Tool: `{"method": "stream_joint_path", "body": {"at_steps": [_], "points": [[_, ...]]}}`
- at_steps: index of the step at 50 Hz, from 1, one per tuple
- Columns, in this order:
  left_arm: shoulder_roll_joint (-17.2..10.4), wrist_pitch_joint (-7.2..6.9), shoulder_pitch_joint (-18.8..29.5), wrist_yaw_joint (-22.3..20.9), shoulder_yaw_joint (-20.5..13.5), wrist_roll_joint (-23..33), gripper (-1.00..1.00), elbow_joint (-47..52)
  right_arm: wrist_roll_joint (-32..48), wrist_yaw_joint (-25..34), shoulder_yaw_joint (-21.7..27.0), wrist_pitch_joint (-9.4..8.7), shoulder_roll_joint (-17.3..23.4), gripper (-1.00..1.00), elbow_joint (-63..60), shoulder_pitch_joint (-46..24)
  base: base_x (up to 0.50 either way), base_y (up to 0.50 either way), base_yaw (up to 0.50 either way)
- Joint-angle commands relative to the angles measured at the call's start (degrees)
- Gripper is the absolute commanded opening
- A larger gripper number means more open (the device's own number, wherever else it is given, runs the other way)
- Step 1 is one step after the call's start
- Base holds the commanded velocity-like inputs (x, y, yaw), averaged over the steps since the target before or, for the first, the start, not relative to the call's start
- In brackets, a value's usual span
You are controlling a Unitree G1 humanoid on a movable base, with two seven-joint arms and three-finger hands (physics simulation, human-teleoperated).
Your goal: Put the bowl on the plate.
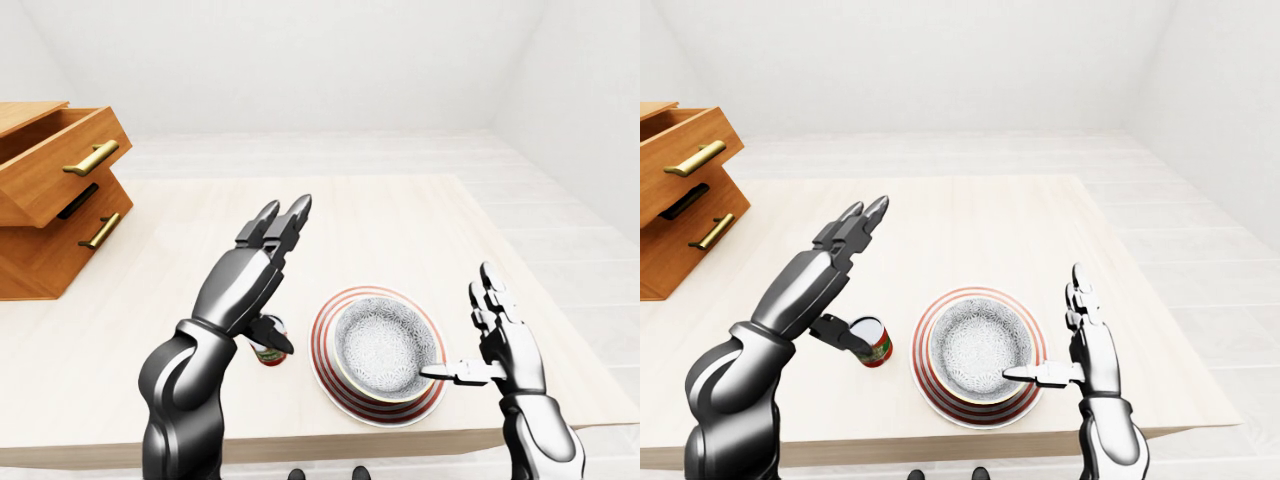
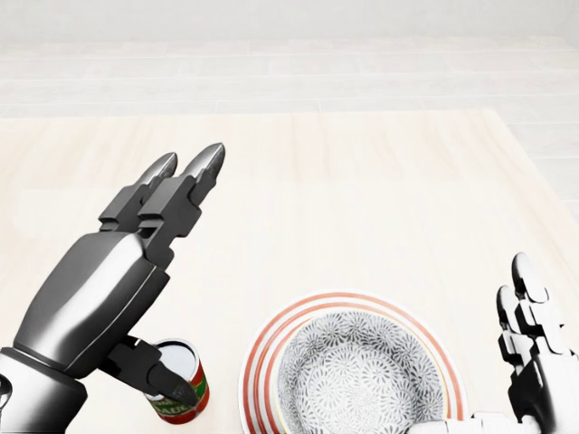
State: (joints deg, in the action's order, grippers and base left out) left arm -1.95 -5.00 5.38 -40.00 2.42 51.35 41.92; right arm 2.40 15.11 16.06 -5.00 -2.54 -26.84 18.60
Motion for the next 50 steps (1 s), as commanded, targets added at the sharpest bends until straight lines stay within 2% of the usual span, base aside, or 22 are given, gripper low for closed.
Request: {"method": "stream_joint_path", "body": {"at_steps": [1,5,10,18,35,41,50], "points": [[-2.23,0.00,2.74,0.00,-5.31,-5.16,1.00,-0.99,0.41,0.35,0.47,0.00,0.13,1.00,-2.10,0.03,0.00,0.00,0.00],[-3.78,0.00,2.53,0.00,-6.64,-6.63,1.00,-1.68,0.40,0.88,1.37,0.00,0.11,1.00,-3.72,0.44,0.00,0.00,0.00],[-4.31,0.00,2.22,0.00,-7.72,-8.08,1.00,-1.90,0.64,1.80,2.18,0.00,-0.15,1.00,-5.40,1.01,0.00,0.00,0.00],[-6.04,0.00,1.98,0.00,-9.94,-10.15,1.00,-3.35,-0.11,4.27,6.48,0.00,-1.08,1.00,-10.03,2.07,0.00,0.00,0.00],[-7.98,0.00,0.70,0.00,-14.77,-13.66,1.00,-0.32,0.41,8.45,11.75,0.00,-3.64,1.00,-14.25,1.83,0.00,0.00,0.00],[-7.99,0.00,0.23,0.00,-15.60,-14.49,1.00,1.26,0.87,9.27,12.28,0.00,-4.22,1.00,-14.65,1.65,0.00,0.00,0.00],[-8.20,0.00,-1.85,0.00,-18.63,-17.49,1.00,4.13,1.33,10.24,12.89,0.00,-4.44,1.00,-16.10,1.21,0.00,0.00,0.00]]}}
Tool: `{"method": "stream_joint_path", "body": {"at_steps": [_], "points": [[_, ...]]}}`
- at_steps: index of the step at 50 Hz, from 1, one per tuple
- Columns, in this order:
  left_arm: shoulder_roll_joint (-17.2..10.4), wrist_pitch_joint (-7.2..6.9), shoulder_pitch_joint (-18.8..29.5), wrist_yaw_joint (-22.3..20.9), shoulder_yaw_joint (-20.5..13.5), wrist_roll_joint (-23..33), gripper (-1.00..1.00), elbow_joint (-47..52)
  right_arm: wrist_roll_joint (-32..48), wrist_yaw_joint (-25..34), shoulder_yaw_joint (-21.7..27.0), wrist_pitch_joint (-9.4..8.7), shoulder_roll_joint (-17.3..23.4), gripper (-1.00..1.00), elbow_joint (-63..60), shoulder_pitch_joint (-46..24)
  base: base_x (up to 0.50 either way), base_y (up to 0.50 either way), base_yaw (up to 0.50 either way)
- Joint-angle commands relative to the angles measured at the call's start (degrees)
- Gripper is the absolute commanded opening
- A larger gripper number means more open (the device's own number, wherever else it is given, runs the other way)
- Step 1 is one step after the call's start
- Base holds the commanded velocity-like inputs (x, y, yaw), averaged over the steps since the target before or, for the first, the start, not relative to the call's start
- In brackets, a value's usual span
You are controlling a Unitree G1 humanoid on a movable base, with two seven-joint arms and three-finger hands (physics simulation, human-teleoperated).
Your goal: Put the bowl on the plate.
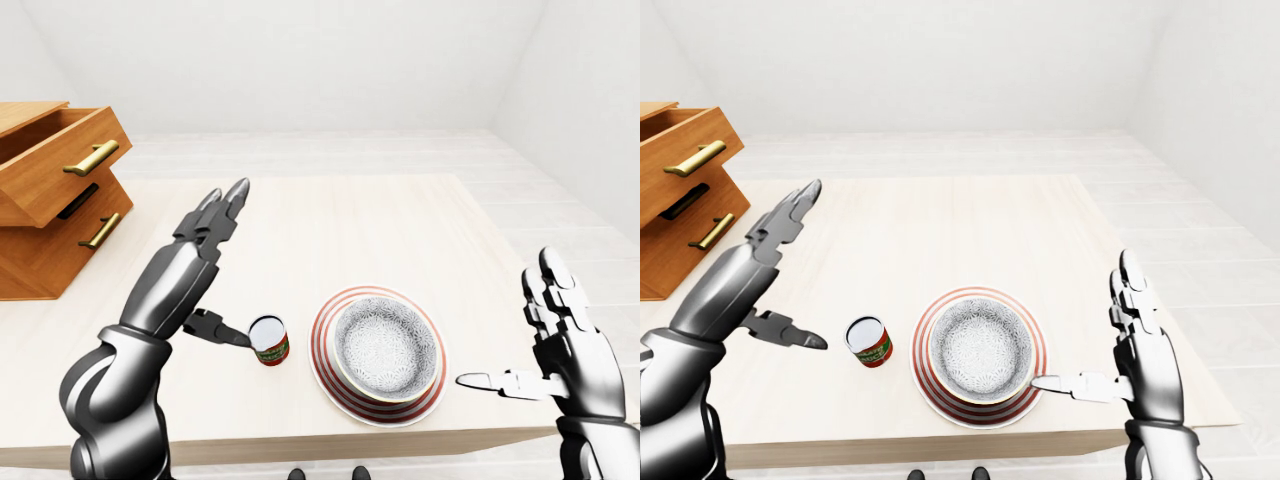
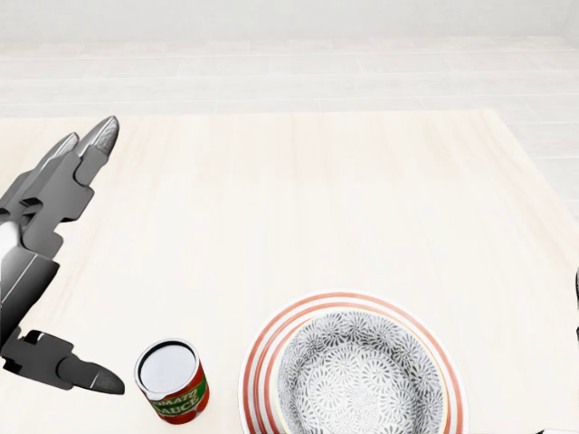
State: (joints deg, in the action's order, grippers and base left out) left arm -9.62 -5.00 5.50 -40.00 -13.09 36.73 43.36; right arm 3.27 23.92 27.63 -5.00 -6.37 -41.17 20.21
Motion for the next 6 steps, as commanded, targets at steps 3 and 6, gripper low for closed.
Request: {"method": "stream_joint_path", "body": {"at_steps": [3,6], "points": [[-0.50,0.00,-2.49,0.00,-4.10,-3.69,1.00,3.09,0.64,1.59,1.41,0.00,-0.59,1.00,-2.12,-0.58,0.00,0.00,0.00],[-0.57,0.00,-3.78,0.00,-5.43,-4.75,1.00,3.24,0.97,1.83,1.36,0.00,-0.52,1.00,-2.65,-0.79,0.00,0.00,0.00]]}}
